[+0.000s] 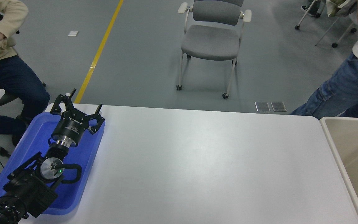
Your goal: Pick up paper ball place in dustbin
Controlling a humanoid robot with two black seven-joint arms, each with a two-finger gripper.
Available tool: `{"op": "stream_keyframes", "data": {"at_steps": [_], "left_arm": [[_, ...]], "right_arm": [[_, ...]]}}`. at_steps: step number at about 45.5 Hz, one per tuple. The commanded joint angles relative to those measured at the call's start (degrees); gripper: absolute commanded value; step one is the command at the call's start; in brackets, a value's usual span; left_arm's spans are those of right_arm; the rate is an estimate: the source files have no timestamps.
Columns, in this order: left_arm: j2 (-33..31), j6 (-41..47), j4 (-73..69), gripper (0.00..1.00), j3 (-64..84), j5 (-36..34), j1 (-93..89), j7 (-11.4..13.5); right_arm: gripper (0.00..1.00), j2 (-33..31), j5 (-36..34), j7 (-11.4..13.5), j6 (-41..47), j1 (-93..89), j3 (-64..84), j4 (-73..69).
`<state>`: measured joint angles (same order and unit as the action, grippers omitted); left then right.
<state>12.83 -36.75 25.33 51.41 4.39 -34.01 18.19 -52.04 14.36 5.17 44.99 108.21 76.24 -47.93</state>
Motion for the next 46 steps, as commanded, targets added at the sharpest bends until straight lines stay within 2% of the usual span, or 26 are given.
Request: {"op": "stream_keyframes", "data": {"at_steps": [1,15,35,40,46], "left_arm": [[0.01,0.01,-0.02,1.0,0.01,0.01,0.0,0.0],[0.01,0.01,-0.02,1.0,0.01,0.01,0.0,0.0],[0.01,0.01,-0.02,1.0,0.01,0.01,0.0,0.0],[0.01,0.01,-0.02,1.0,0.01,0.01,0.0,0.0],[0.01,0.01,-0.02,1.0,0.01,0.01,0.0,0.0]], "right_arm": [[0.0,-1.57,0.05,0.01,0.01,-21.35,-13.29,17.58],[0.0,3.79,-0.3,0.01,0.01,-47.11,-38.43,40.62],[0.0,11.0,-1.53,0.01,0.01,-62.23,-48.72,42.13],[0.0,12.23,-1.53,0.01,-5.42,-64.7,-50.92,42.39],[0.0,15.39,-1.53,0.01,-16.14,-66.72,-51.1,42.3]]}}
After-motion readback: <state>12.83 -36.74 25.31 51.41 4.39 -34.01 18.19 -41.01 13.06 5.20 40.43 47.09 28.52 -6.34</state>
